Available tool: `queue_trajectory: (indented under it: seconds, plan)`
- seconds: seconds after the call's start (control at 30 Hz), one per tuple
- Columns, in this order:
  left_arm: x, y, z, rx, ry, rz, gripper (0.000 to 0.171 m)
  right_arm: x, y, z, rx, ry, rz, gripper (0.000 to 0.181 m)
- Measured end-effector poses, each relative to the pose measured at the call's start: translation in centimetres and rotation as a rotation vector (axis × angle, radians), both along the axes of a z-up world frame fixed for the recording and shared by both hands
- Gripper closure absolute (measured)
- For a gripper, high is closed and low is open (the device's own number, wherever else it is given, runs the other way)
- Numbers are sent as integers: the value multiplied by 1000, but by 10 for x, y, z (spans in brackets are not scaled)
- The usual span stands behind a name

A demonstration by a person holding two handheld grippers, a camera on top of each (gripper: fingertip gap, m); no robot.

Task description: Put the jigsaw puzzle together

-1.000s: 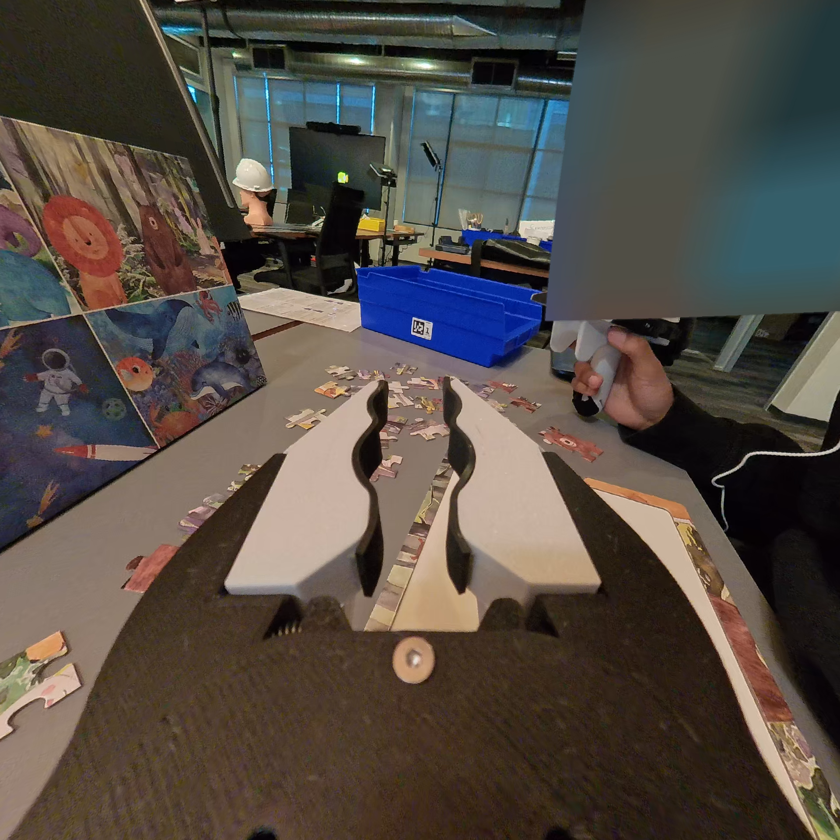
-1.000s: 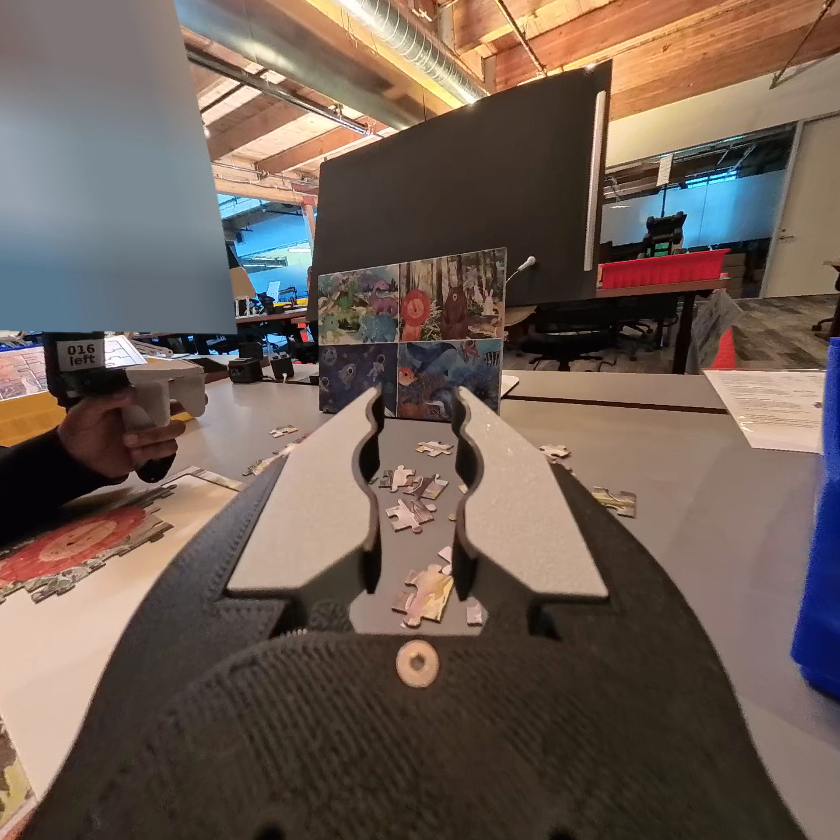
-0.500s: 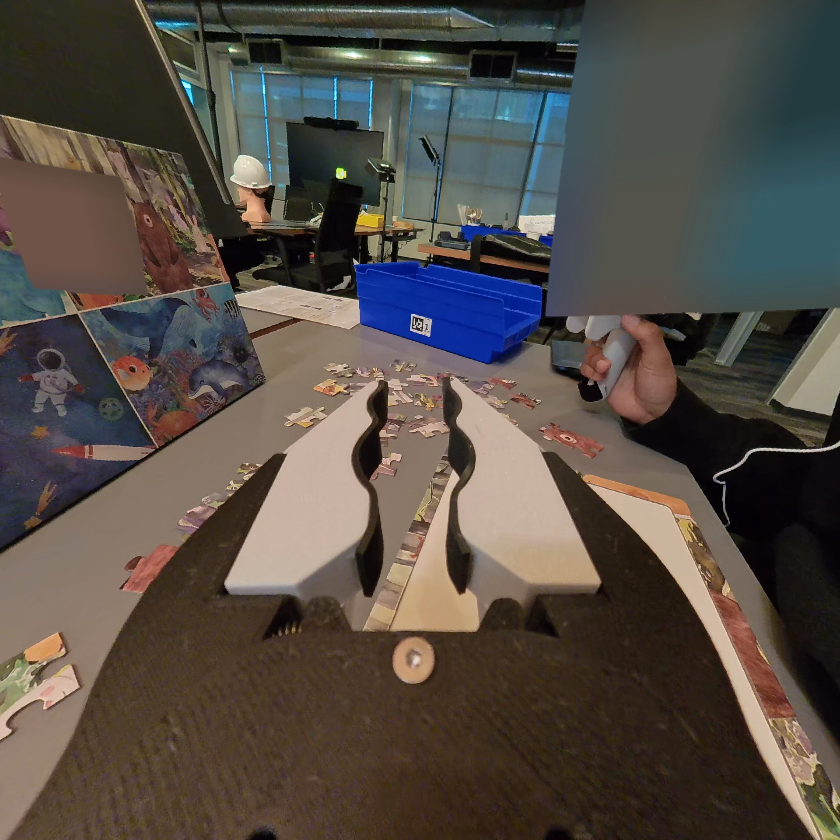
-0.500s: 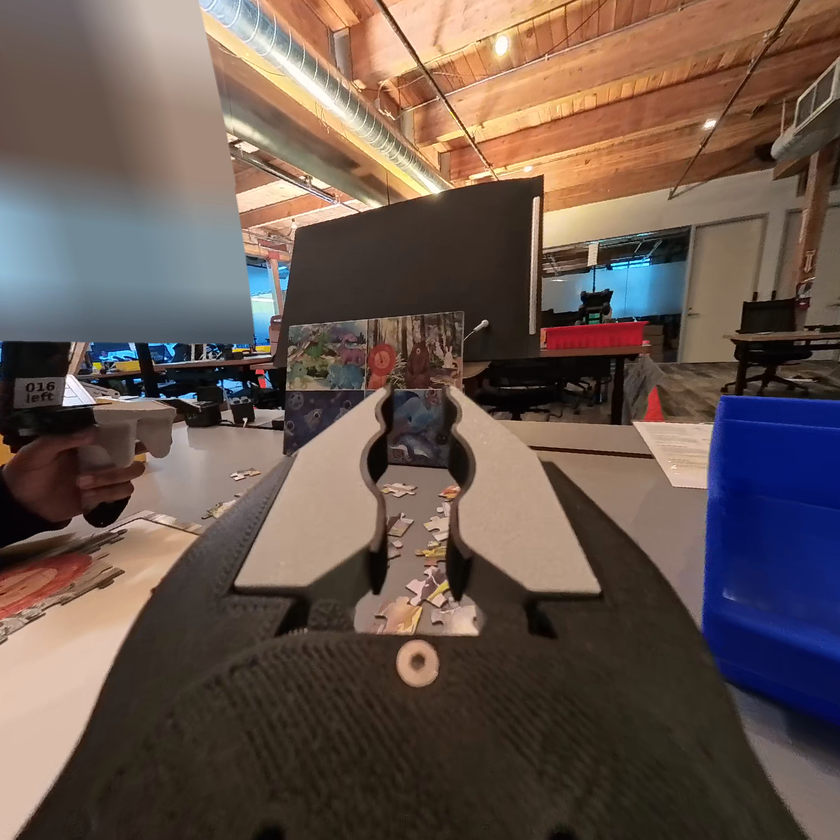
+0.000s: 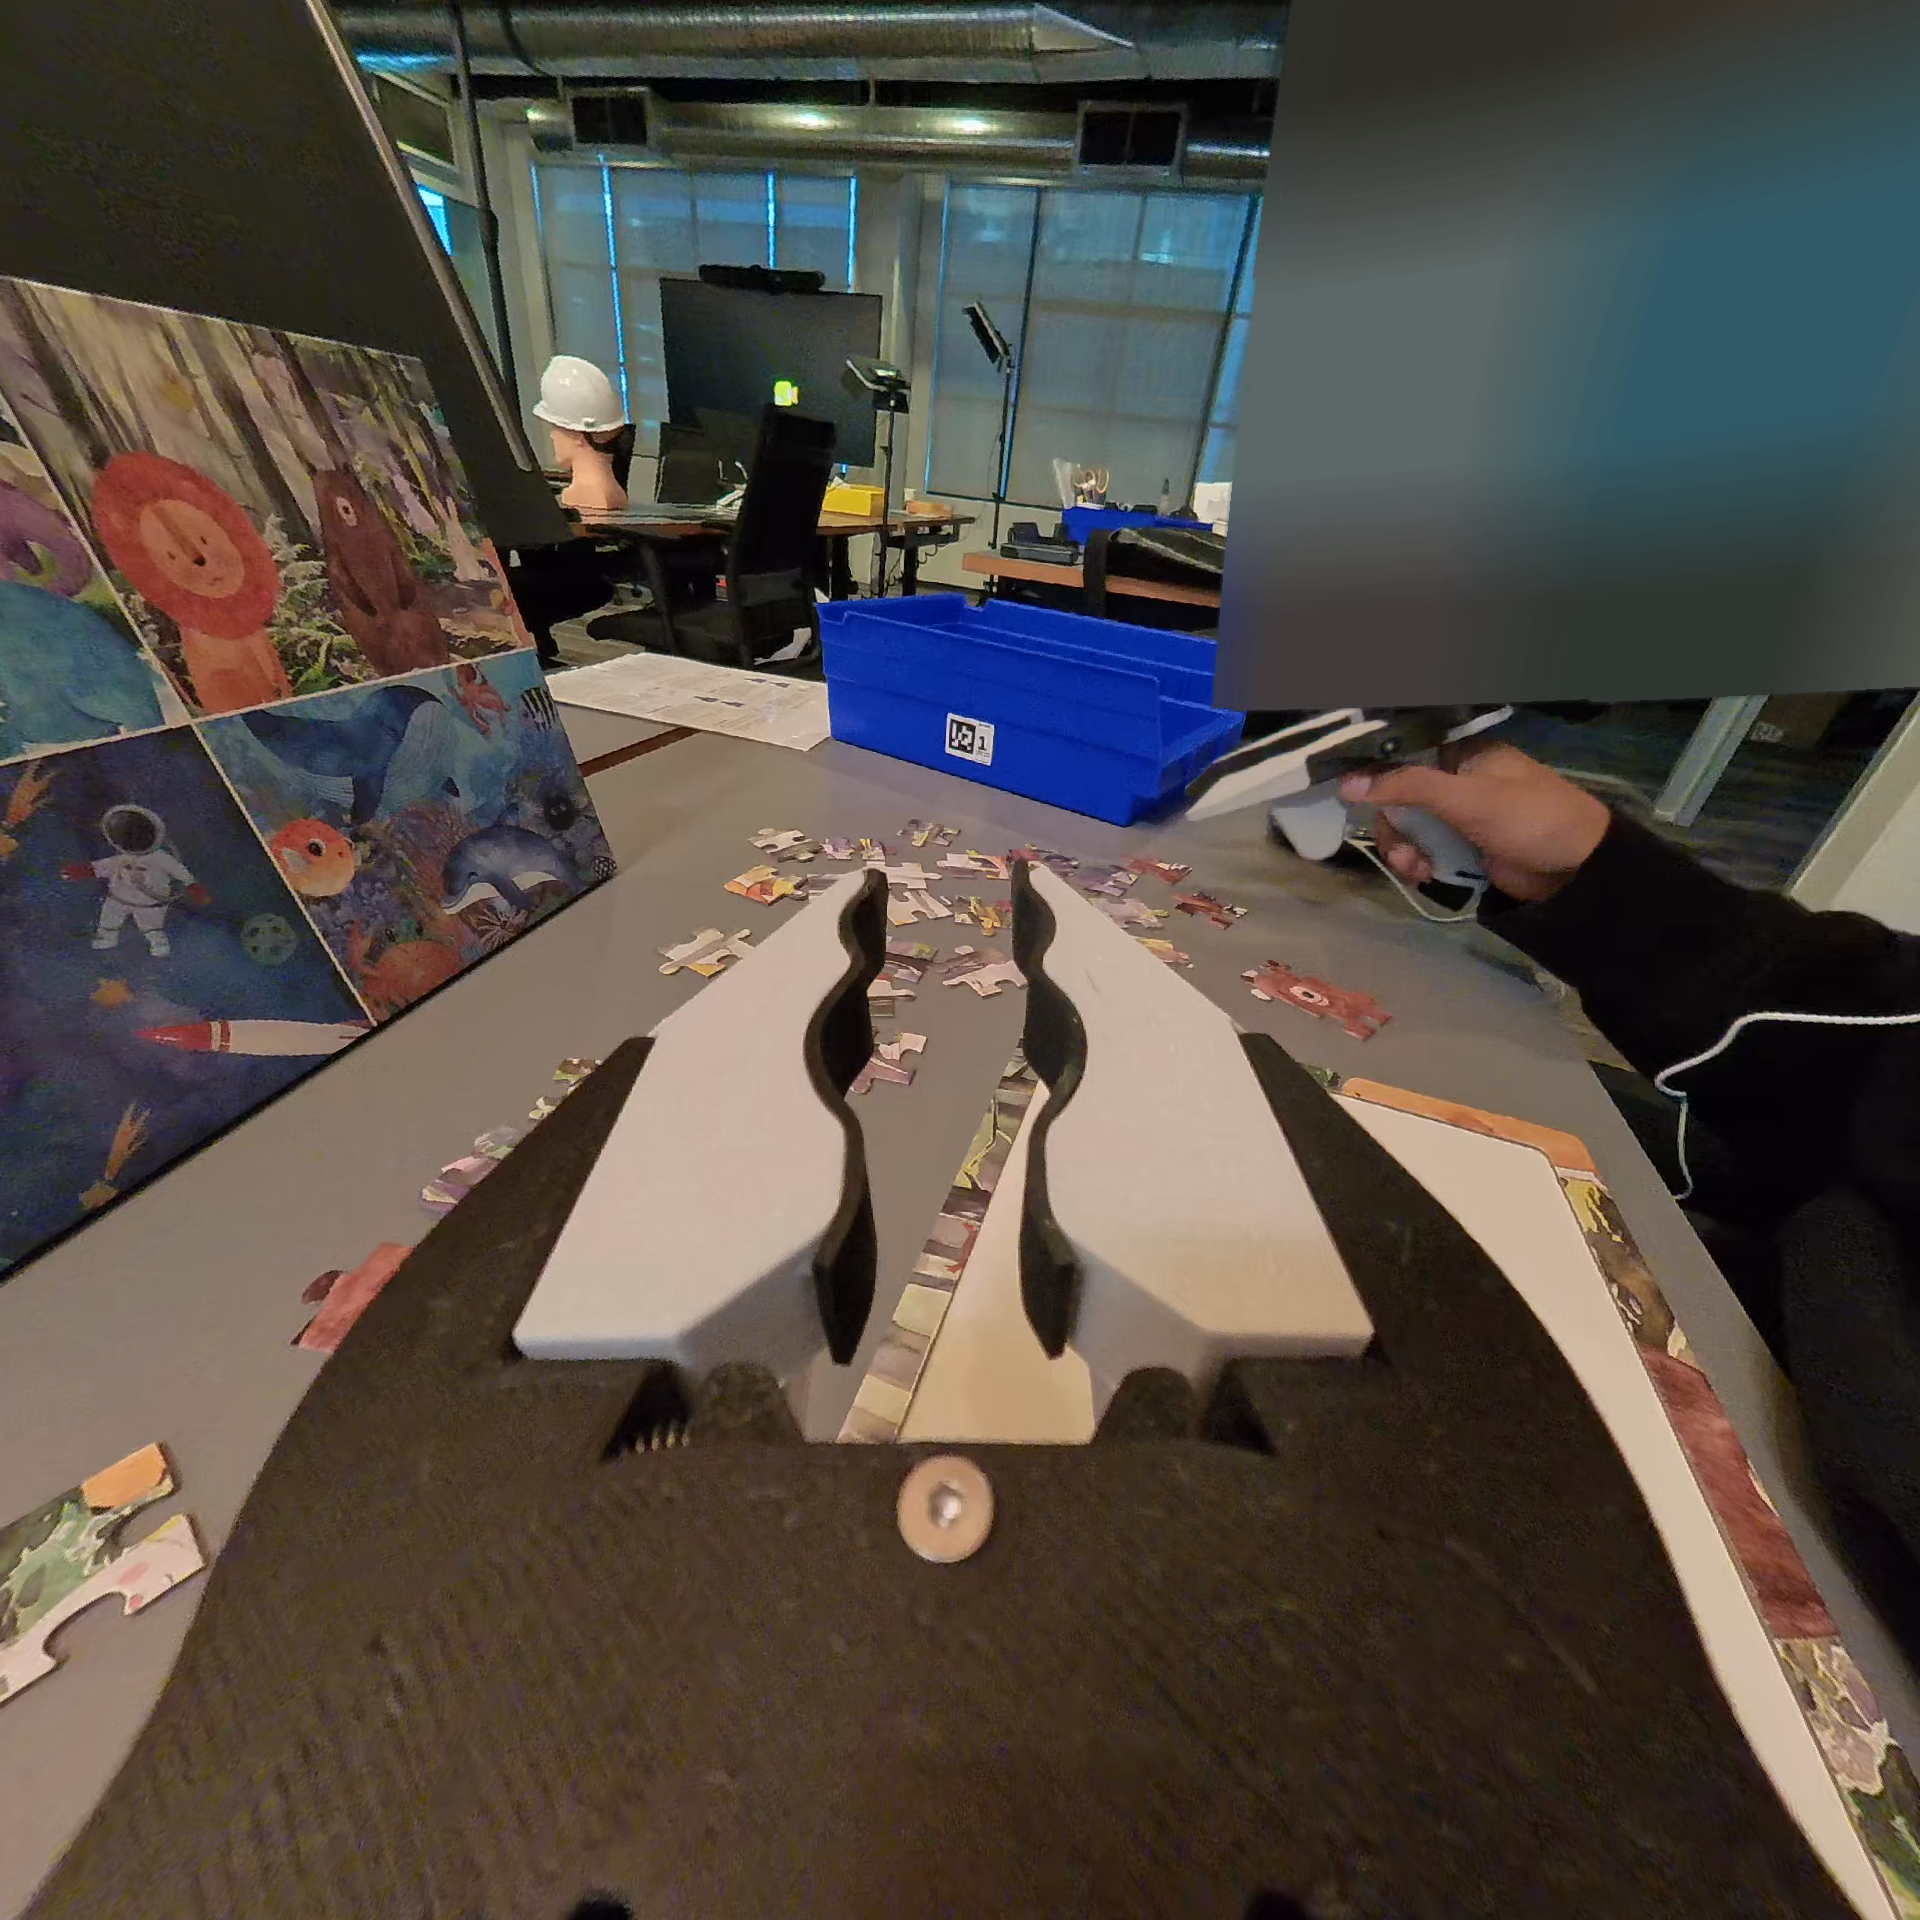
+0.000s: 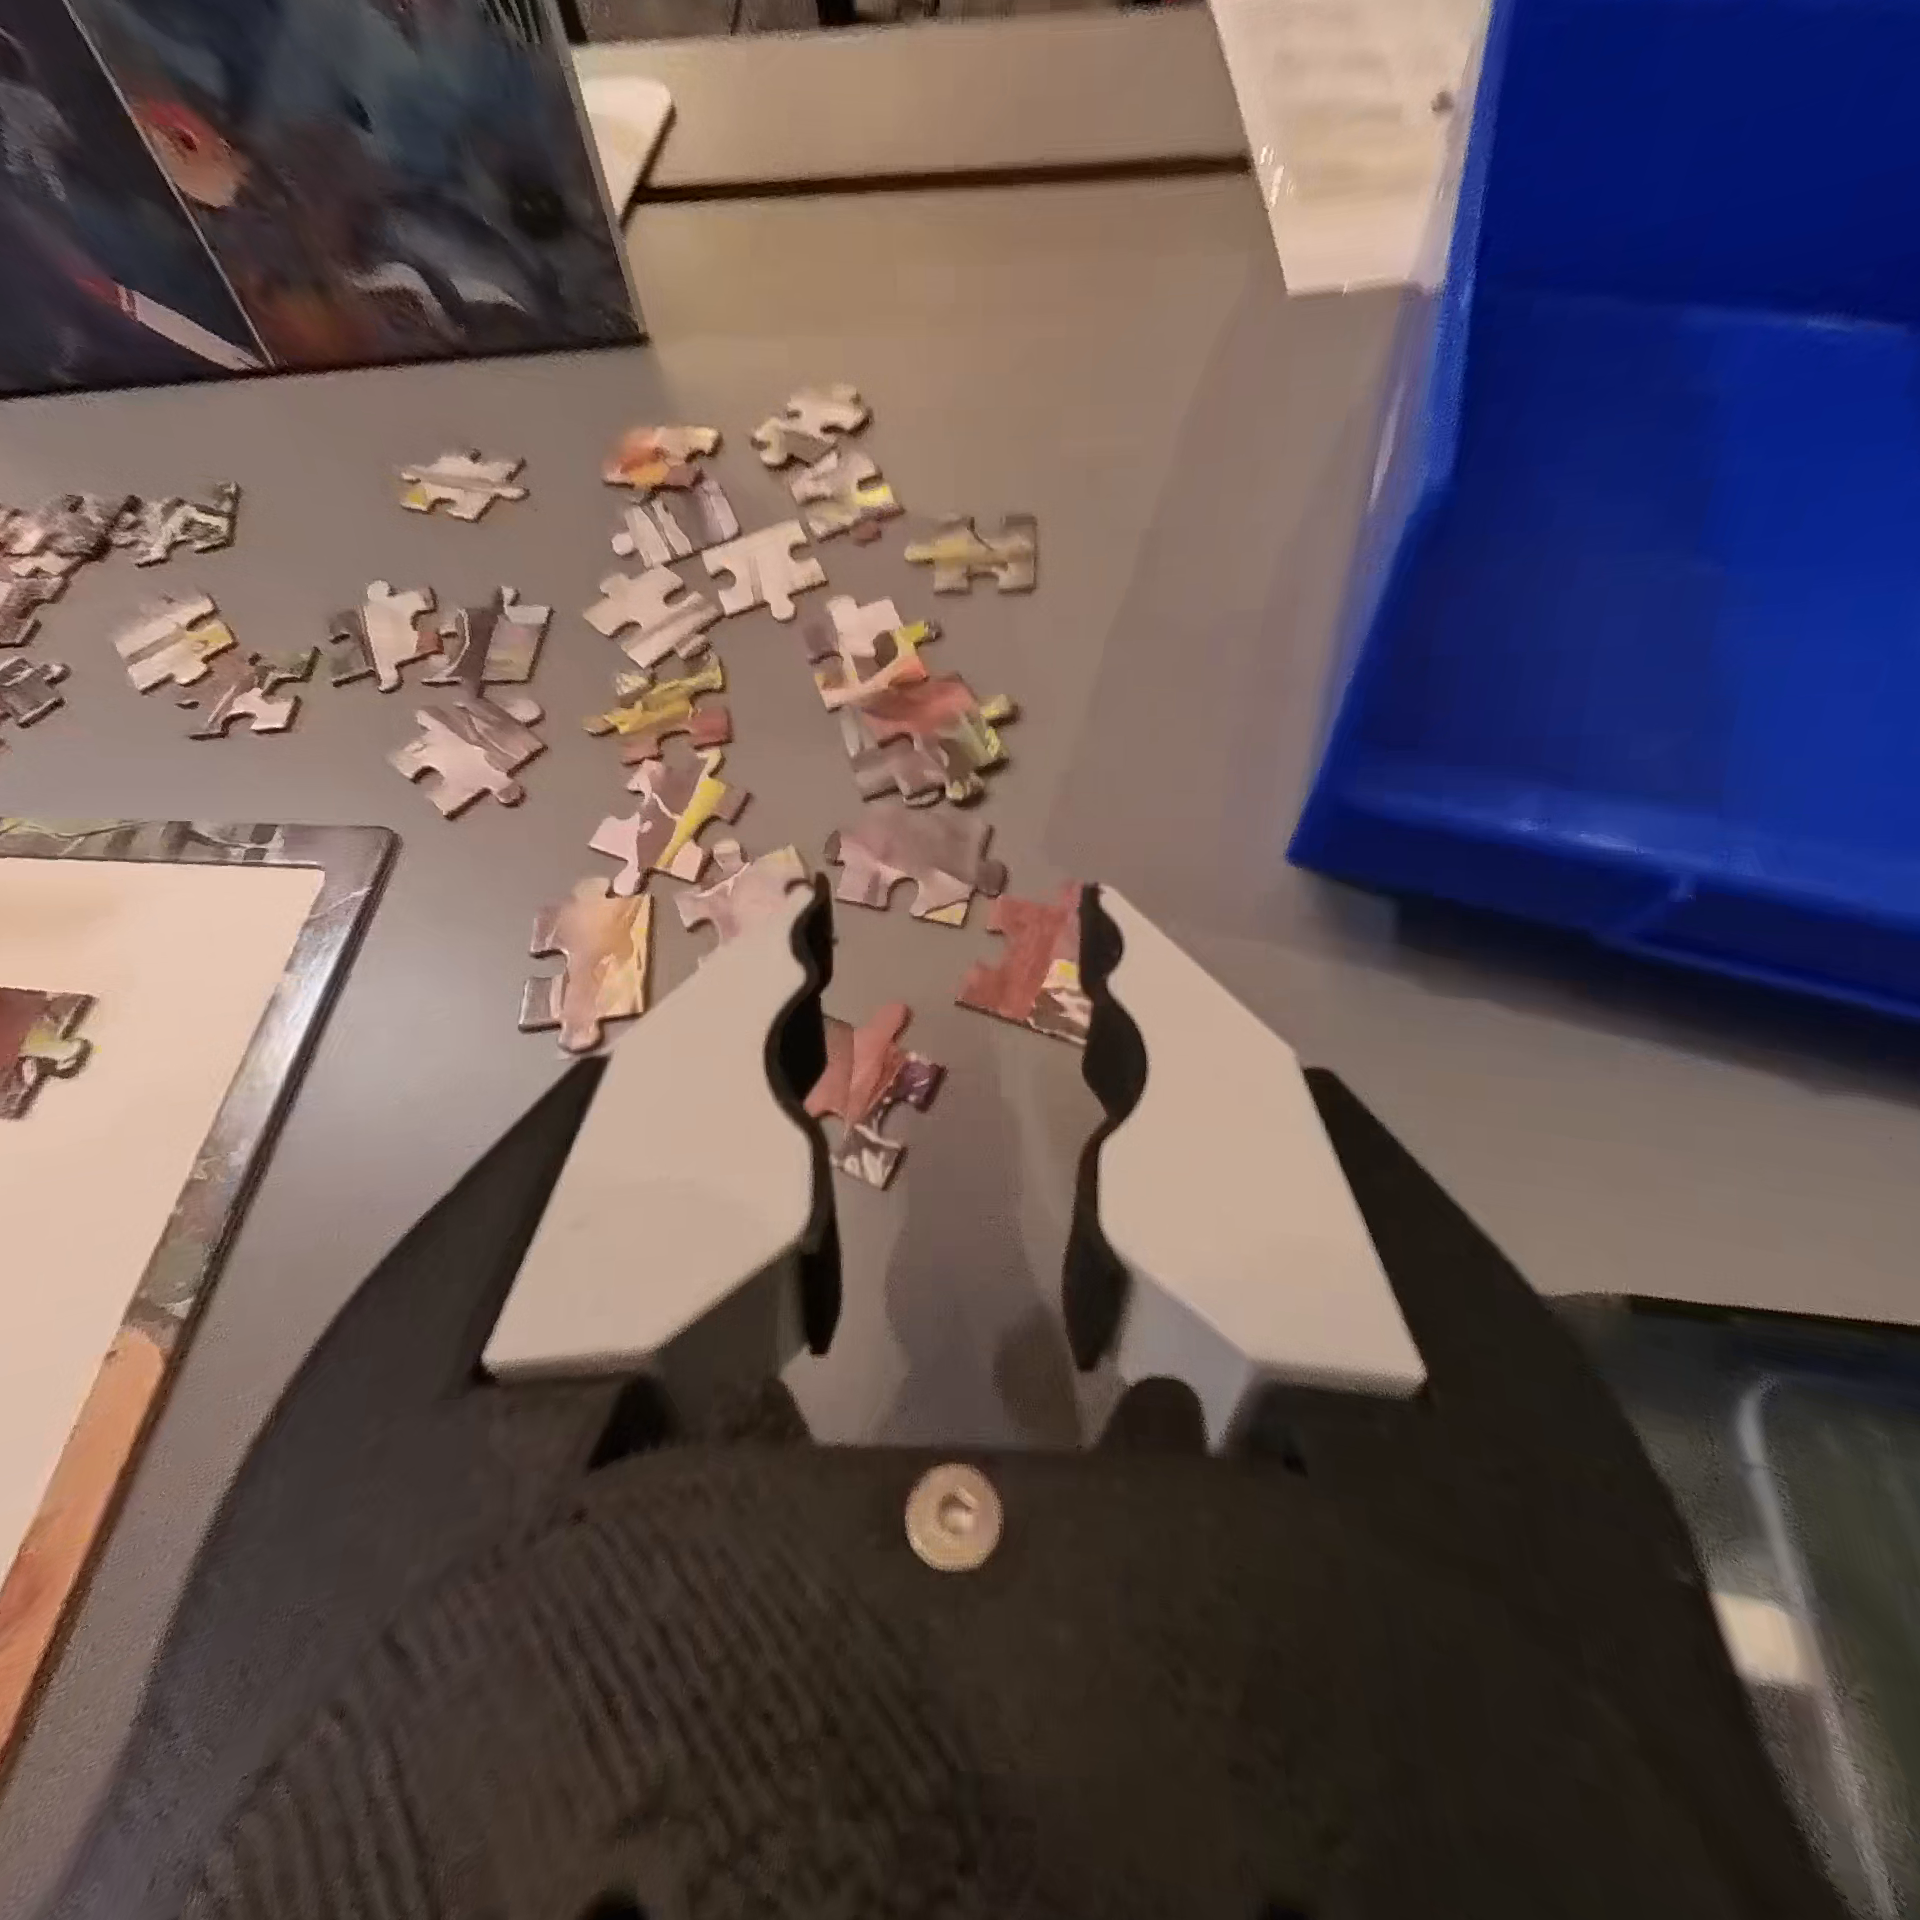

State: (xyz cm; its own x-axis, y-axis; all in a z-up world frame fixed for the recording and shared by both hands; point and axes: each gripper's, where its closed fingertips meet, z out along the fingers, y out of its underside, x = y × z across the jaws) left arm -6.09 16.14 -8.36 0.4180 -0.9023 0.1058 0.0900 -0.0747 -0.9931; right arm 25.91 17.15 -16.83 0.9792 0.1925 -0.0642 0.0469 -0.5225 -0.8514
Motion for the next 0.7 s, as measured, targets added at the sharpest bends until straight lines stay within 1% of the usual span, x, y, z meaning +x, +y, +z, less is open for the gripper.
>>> queue_trajectory:
  seconds: [0.1, 0.17, 0.27, 0.37, 0.4, 0.43, 0.53, 0.7]
  plan:
    - [0, 0, 1, 10, 5, 5, 149, 4, 6, -17, -60, 15, -36, 135]
    - [0, -1, 1, 17, 11, 7, 149, 14, 9, -27, -94, -33, -93, 136]
    - [1, -1, -1, 29, 30, 10, 149, 24, 10, -44, -173, -96, -147, 133]
    - [3, -2, -3, 38, 48, 9, 149, 25, 11, -45, -169, -89, -159, 137]
    - [4, -3, -3, 39, 51, 7, 149, 24, 10, -45, -173, -89, -150, 145]
    - [4, -3, -3, 41, 52, 6, 149, 22, 9, -45, -181, -86, -134, 162]
    - [4, -4, -2, 44, 53, 5, 149, 22, 8, -45, -181, -62, -119, 165]
    - [5, -4, -3, 47, 57, 5, 149, 24, 4, -43, -176, -75, -111, 165]
